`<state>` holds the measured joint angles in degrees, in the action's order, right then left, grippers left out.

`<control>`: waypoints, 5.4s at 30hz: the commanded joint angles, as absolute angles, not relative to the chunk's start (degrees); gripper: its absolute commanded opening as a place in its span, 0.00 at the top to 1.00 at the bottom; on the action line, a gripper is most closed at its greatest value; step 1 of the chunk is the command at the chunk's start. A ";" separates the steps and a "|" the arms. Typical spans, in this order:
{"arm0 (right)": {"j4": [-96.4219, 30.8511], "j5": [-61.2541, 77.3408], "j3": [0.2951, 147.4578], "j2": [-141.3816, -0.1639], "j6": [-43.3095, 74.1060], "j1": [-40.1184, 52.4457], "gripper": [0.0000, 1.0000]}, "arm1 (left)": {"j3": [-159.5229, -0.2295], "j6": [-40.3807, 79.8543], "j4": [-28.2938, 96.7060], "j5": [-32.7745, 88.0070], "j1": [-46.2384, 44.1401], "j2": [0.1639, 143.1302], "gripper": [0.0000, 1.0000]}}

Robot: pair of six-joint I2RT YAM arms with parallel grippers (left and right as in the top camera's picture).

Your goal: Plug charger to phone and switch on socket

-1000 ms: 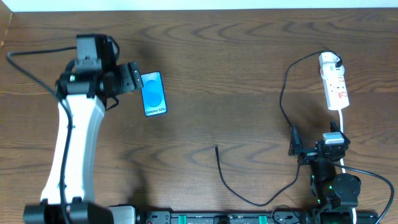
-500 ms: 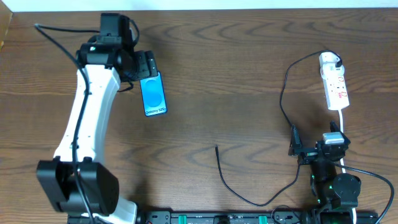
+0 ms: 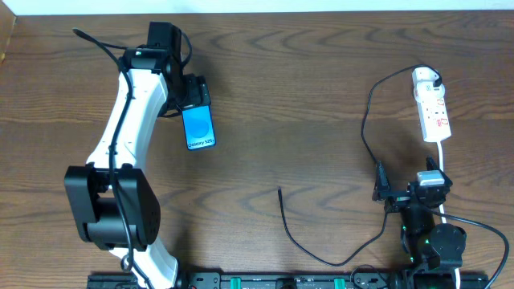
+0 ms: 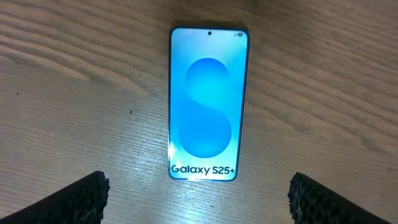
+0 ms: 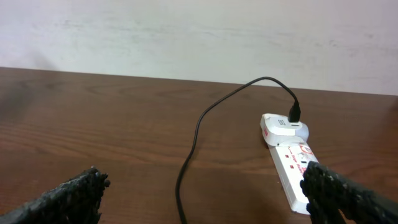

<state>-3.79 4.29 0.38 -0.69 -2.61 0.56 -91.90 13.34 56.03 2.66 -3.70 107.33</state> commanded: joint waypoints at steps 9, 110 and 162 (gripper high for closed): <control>-3.99 4.64 0.32 -0.30 -3.29 0.84 0.01 | -92.97 13.63 56.53 1.96 -3.68 107.46 0.32; -3.99 4.64 0.32 -0.30 -3.29 0.84 0.01 | -94.80 15.11 50.06 2.35 -5.08 124.36 0.01; -3.99 4.64 0.32 -0.30 -3.29 0.84 0.01 | -92.95 15.14 47.81 -1.54 -5.17 124.38 0.01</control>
